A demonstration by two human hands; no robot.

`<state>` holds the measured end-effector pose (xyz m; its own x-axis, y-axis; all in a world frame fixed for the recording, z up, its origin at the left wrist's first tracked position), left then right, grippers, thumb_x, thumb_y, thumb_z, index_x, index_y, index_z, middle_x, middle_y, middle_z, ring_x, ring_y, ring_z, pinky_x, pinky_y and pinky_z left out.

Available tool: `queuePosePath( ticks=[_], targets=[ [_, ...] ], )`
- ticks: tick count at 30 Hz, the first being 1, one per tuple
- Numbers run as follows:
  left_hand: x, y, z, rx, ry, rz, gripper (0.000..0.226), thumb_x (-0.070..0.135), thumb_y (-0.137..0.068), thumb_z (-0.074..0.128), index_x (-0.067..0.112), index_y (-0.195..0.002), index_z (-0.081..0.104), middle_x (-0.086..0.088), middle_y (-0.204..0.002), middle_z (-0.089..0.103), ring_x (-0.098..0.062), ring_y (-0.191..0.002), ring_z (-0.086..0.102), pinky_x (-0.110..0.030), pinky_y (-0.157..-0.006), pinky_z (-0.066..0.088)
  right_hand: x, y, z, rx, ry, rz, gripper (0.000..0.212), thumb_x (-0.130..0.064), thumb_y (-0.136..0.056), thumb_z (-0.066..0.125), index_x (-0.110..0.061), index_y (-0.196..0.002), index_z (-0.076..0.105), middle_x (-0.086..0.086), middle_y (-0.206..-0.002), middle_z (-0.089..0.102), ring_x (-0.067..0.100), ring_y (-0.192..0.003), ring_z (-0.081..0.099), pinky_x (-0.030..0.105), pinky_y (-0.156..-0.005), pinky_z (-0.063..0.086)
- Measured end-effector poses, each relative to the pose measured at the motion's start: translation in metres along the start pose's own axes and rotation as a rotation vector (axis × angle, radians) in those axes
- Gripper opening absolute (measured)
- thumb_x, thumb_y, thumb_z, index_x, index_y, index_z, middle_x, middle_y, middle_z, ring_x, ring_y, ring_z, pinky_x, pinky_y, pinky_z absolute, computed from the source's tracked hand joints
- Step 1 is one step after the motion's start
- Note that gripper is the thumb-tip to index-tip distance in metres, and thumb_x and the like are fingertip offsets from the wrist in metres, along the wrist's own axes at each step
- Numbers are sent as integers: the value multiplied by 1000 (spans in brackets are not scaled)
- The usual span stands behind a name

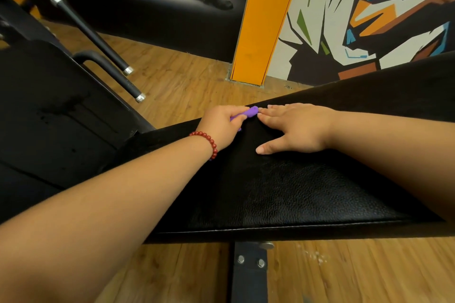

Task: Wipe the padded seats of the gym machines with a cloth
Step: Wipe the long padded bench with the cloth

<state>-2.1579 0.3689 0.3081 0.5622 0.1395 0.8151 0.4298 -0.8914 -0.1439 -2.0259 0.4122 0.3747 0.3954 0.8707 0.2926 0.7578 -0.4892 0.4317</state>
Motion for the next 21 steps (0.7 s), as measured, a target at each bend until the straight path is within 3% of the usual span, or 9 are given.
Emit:
queuePosePath(
  ticks=[2, 6, 11, 16, 18, 21],
  targets=[
    [-2, 6, -1, -7, -13, 41, 33, 24, -100, 50, 30, -132, 58, 10, -126, 63, 3, -91, 56, -9, -76, 39, 0, -1, 0, -2, -4, -3, 90, -72, -87, 33, -22, -155, 1, -5, -163, -3, 11, -149, -3, 31, -119, 1],
    [5, -12, -2, -3, -100, 21, 34, 25, -103, 44, 28, -135, 55, 0, -125, 64, -12, -109, 59, -20, -85, 39, 0, -2, 0, 3, 1, -2, 90, -73, -87, 33, -22, -155, 3, -5, -163, -2, 11, -149, -2, 31, -119, 1],
    [11, -26, 3, -17, -81, -45, 36, 24, -103, 41, 27, -137, 54, -4, -118, 67, -15, -100, 61, -31, -92, 48, -1, -3, 0, 2, 8, 3, 90, -72, -87, 33, -22, -155, 4, -5, -163, -2, 12, -149, -1, 33, -120, 3],
    [-5, 5, -2, -20, -18, 60, 34, 26, -101, 48, 32, -134, 55, 12, -129, 59, 8, -90, 52, -8, -79, 37, 0, -3, 0, 9, -6, -4, 91, -73, -86, 35, -23, -155, 3, -6, -163, -2, 11, -149, -1, 33, -120, 2],
    [-9, 4, -5, -31, -48, 68, 35, 26, -101, 49, 30, -135, 55, 10, -133, 58, 5, -101, 51, -12, -86, 35, 0, -4, 0, 4, -1, -7, 91, -73, -86, 34, -23, -155, 2, -6, -163, -2, 11, -149, -1, 34, -120, 3],
    [-4, -13, -6, -26, -110, 13, 36, 27, -102, 45, 28, -137, 53, 5, -126, 62, -2, -95, 52, -21, -84, 39, 0, -4, 0, 5, 7, -5, 91, -73, -86, 34, -22, -155, 3, -6, -162, -2, 12, -149, -1, 35, -121, 3]
  ],
)
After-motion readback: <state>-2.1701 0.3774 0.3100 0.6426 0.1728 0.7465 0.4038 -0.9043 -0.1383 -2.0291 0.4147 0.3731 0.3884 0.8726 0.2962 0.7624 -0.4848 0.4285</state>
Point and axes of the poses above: each hand's wrist, its own y-axis away from the middle knuckle, its own z-axis out of the palm, x = y × z, the point moved 5 cm from there along -y, towards the middle knuckle
